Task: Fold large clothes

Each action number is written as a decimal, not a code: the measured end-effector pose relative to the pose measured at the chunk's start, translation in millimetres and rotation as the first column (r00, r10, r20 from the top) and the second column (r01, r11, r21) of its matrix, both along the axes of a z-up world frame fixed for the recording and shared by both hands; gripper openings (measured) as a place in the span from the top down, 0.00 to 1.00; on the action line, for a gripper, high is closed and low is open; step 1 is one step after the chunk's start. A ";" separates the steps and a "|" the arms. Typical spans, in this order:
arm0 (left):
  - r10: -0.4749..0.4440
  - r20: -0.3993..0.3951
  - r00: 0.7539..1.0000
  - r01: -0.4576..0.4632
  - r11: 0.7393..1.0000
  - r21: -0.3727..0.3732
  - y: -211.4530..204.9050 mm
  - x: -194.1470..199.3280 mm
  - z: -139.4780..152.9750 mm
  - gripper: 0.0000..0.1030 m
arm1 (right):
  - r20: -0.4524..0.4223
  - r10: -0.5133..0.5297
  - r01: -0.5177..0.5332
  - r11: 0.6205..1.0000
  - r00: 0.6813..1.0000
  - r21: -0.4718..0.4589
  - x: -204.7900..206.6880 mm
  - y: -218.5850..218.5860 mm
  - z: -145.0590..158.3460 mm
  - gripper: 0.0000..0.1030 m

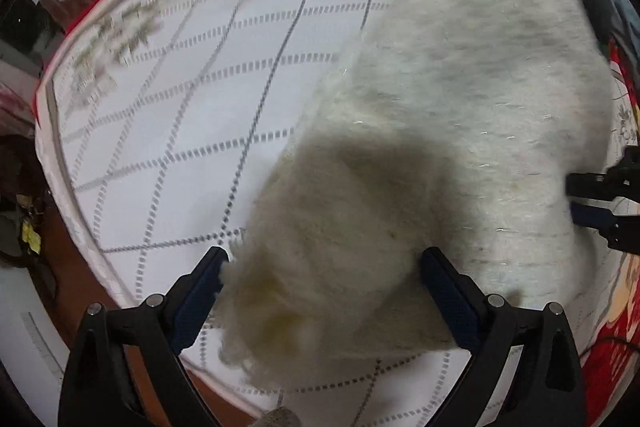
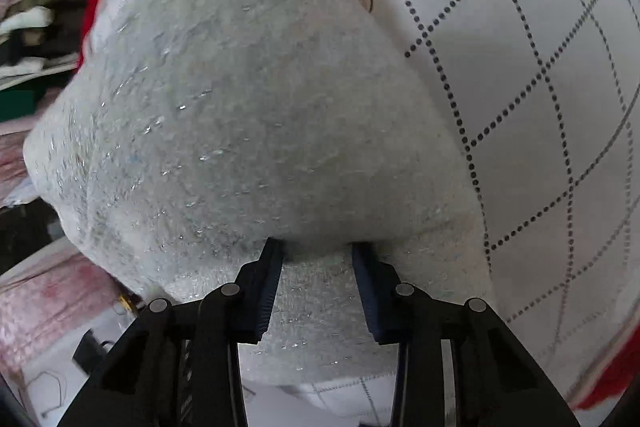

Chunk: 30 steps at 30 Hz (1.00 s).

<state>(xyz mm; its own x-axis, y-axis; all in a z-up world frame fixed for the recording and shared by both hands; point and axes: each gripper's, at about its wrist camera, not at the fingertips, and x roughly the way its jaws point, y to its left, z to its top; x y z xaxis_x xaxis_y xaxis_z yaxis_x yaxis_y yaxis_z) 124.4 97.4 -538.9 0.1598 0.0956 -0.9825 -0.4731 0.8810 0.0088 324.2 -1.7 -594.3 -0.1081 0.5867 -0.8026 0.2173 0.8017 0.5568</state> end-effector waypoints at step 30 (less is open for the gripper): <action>0.124 0.183 0.975 -0.057 0.941 -0.335 94.8 8.9 37.9 0.00 | 0.257 0.057 -0.099 0.983 0.965 0.153 20.2 -65.8 59.2 0.16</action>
<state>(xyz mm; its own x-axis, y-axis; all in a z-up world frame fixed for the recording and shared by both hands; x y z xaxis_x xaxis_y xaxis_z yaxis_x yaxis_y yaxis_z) 133.4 192.3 -501.0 0.3600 -0.2006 -0.9112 -0.5137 0.7726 -0.3730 344.4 -67.5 -535.2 0.0336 0.7092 -0.7042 -0.0057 0.7047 0.7095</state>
